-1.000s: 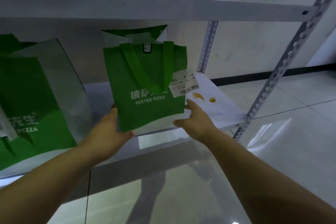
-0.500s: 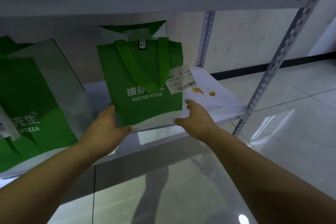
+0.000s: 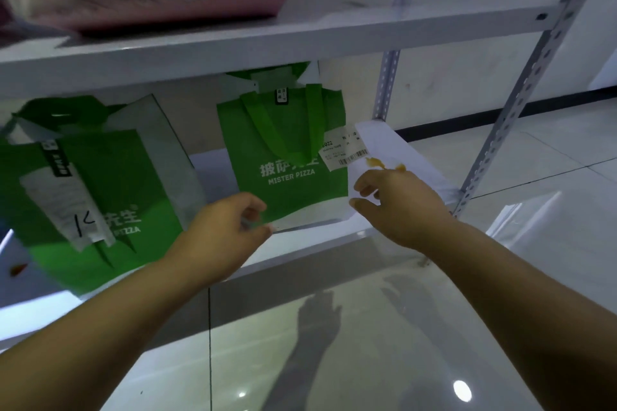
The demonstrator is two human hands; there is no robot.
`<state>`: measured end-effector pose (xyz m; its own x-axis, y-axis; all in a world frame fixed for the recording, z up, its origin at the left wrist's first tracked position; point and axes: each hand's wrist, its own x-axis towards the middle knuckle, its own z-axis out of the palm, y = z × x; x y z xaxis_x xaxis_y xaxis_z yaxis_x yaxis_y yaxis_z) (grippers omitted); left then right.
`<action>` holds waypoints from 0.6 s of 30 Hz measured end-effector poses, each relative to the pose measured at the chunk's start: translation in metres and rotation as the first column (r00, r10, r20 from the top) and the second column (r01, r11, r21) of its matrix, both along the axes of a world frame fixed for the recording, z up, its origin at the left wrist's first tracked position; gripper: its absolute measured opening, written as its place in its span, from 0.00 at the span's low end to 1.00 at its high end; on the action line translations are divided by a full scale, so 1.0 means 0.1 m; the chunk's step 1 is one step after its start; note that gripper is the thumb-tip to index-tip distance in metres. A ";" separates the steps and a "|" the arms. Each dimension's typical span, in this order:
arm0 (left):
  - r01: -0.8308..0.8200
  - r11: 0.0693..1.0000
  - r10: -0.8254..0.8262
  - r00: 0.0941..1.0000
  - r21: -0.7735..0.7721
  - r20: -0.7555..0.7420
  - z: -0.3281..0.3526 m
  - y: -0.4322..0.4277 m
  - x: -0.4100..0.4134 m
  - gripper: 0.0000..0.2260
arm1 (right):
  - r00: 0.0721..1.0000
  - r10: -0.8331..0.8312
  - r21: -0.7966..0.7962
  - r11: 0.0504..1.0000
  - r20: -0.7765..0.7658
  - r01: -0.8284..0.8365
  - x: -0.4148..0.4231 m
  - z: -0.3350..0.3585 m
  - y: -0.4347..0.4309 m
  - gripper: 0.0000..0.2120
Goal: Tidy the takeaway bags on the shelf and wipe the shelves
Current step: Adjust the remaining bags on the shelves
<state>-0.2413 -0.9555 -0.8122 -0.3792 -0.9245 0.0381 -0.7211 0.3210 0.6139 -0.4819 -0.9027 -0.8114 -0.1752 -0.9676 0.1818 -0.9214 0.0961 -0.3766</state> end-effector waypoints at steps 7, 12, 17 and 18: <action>0.146 0.985 -0.151 0.987 -0.097 -0.048 0.81 0.09 -0.16 0.09 | 0.996 0.066 -0.134 0.988 -0.064 -0.075 0.00 0.82 0.16 0.12; 0.229 0.966 -0.238 0.969 -0.121 -0.068 1.59 0.16 -0.34 0.08 | 0.998 0.062 -0.158 0.985 -0.027 -0.065 -0.04 1.62 0.27 0.13; 0.233 0.965 -0.243 0.966 -0.117 -0.086 2.45 0.17 -0.52 0.05 | 0.999 0.033 -0.135 0.990 -0.025 -0.036 -0.19 2.49 0.36 0.12; 0.229 0.967 -0.240 0.967 -0.112 -0.091 2.64 0.18 -0.55 0.05 | 0.999 0.027 -0.134 0.991 -0.020 -0.029 -0.23 2.68 0.39 0.11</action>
<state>-0.2967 -0.9374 -0.5485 -0.5739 -0.7998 0.1758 -0.5530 0.5368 0.6372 -0.5050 -0.8641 -0.5429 -0.1439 -0.9386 0.3135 -0.9297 0.0196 -0.3678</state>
